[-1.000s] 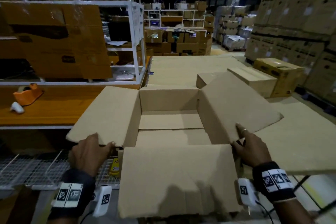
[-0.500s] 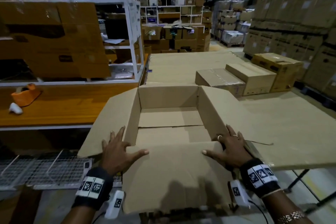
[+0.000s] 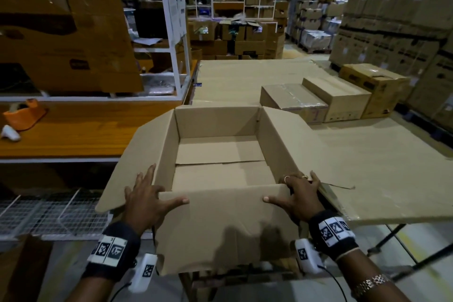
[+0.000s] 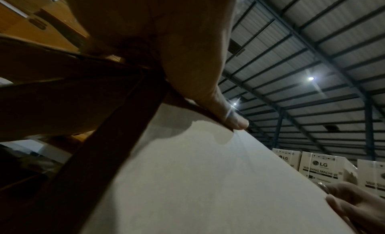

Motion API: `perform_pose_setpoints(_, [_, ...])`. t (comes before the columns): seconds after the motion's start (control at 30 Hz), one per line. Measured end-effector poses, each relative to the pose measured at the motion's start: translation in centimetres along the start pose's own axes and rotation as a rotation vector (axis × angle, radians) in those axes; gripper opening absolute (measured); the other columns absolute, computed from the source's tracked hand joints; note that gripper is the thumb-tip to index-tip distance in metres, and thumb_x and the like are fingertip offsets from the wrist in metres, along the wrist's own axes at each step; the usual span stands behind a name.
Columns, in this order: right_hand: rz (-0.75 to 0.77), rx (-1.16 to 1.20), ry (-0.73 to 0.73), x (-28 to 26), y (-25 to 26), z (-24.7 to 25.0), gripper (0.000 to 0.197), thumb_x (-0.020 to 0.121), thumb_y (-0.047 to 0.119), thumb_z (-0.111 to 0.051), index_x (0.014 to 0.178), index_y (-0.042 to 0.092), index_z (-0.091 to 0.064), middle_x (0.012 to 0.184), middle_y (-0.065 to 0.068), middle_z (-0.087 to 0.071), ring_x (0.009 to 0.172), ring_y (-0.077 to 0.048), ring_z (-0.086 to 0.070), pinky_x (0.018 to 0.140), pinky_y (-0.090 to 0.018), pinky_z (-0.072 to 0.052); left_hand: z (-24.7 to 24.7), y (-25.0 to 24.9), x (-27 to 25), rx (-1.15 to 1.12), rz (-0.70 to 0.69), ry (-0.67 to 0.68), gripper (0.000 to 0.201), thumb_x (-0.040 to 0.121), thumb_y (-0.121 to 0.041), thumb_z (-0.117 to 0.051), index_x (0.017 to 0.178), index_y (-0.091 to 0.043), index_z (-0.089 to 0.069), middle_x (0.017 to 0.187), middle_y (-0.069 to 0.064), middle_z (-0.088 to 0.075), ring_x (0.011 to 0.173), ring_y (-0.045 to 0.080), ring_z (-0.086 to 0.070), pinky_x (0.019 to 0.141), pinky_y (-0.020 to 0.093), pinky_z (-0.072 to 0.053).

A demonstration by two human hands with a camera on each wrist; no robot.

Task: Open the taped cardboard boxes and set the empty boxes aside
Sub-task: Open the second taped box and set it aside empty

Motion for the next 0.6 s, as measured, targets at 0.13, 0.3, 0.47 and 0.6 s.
perform_pose_setpoints(0.13, [0.082,-0.010,0.037,-0.9,-0.4,0.2,0.080,0.062,0.102,-0.030,0.103,0.040,-0.061,0.125,0.014,-0.058,0.127,-0.011,-0.050,0.121,-0.057,-0.003,1.4,-1.7,-1.0,-0.084,-0.169,-0.025,0.090,0.056,-0.101,-0.041,0.110,-0.035,-0.071,0.162,0.007,-0.034,0.147,0.031,-0.034,0.113,0.056,-0.035])
perform_pose_setpoints(0.3, [0.110,0.153,-0.100,-2.2,-1.5,2.2,0.072,0.076,0.081,-0.057,0.133,0.038,-0.055,0.159,0.002,-0.032,0.147,-0.021,-0.027,0.116,-0.054,-0.034,1.7,-9.6,-2.4,-0.158,-0.554,-0.120,0.046,0.083,-0.062,-0.064,0.121,-0.037,-0.066,0.156,-0.007,-0.044,0.140,0.016,-0.046,0.105,0.047,-0.049])
perform_pose_setpoints(0.47, [0.060,0.276,-0.225,-3.8,-6.6,7.2,0.055,0.082,0.055,-0.074,0.131,0.034,-0.059,0.155,0.005,-0.037,0.140,-0.016,-0.034,0.112,-0.042,-0.036,0.9,-22.8,-2.2,-0.294,-0.735,-0.159,0.048,0.086,-0.046,-0.075,0.130,-0.031,-0.065,0.145,-0.010,-0.054,0.132,0.007,-0.052,0.106,0.027,-0.047])
perform_pose_setpoints(0.6, [0.017,0.365,-0.287,-6.2,-14.0,10.7,0.050,0.084,0.047,-0.076,0.129,0.034,-0.059,0.141,0.005,-0.048,0.133,-0.019,-0.047,0.105,-0.035,-0.040,-1.7,-33.4,-2.0,-0.421,-0.820,-0.153,0.048,0.089,-0.038,-0.075,0.133,-0.025,-0.063,0.135,-0.009,-0.060,0.125,0.005,-0.056,0.096,0.020,-0.049])
Point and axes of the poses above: each hand's wrist, its own x-axis towards the middle knuckle, its own z-axis out of the back of the hand, y = z × x, the point moved 1 cm from there along x, towards the middle knuckle
